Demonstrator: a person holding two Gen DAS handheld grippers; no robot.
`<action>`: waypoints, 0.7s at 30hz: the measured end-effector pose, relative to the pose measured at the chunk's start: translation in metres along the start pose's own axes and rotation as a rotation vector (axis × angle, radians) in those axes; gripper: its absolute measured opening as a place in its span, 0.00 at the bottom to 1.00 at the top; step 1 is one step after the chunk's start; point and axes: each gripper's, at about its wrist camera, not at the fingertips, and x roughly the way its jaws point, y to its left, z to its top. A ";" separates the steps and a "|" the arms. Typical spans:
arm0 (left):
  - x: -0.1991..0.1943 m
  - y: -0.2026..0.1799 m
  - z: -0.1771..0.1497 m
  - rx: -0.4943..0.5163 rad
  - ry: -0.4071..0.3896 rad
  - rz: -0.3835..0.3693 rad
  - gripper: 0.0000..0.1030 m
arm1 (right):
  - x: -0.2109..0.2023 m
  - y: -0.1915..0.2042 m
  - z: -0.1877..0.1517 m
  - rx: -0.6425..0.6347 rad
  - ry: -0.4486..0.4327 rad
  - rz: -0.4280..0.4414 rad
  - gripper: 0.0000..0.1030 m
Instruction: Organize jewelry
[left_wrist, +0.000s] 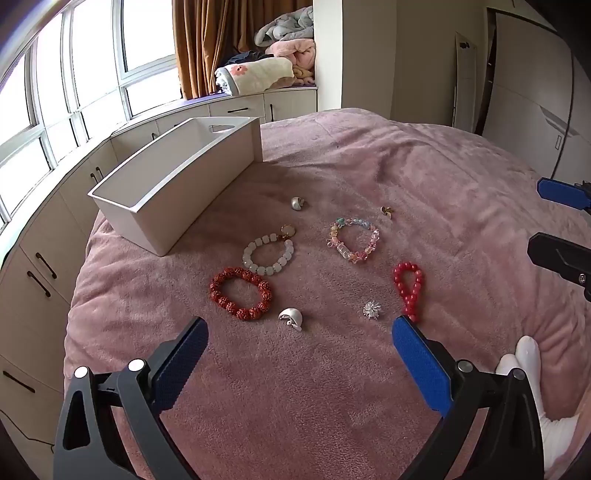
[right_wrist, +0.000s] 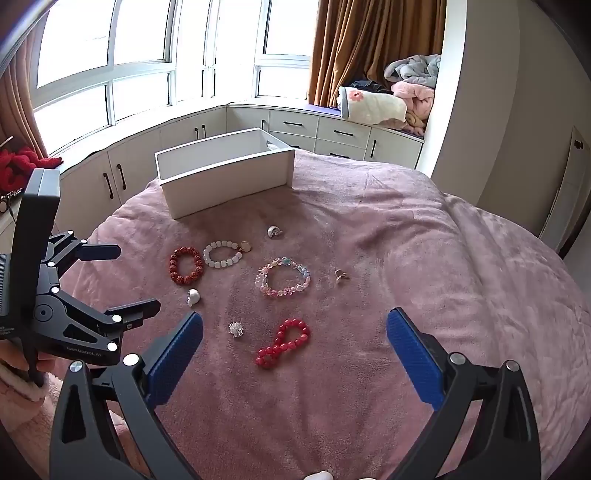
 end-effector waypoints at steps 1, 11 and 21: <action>0.000 0.000 0.000 -0.001 -0.001 0.000 0.98 | 0.000 0.000 0.000 0.003 0.002 -0.001 0.96; -0.002 -0.002 0.000 0.005 -0.009 -0.004 0.98 | 0.002 -0.001 0.000 0.010 0.022 0.012 0.96; -0.006 -0.001 0.003 0.004 -0.009 -0.004 0.98 | 0.004 0.000 -0.002 0.016 0.024 0.010 0.96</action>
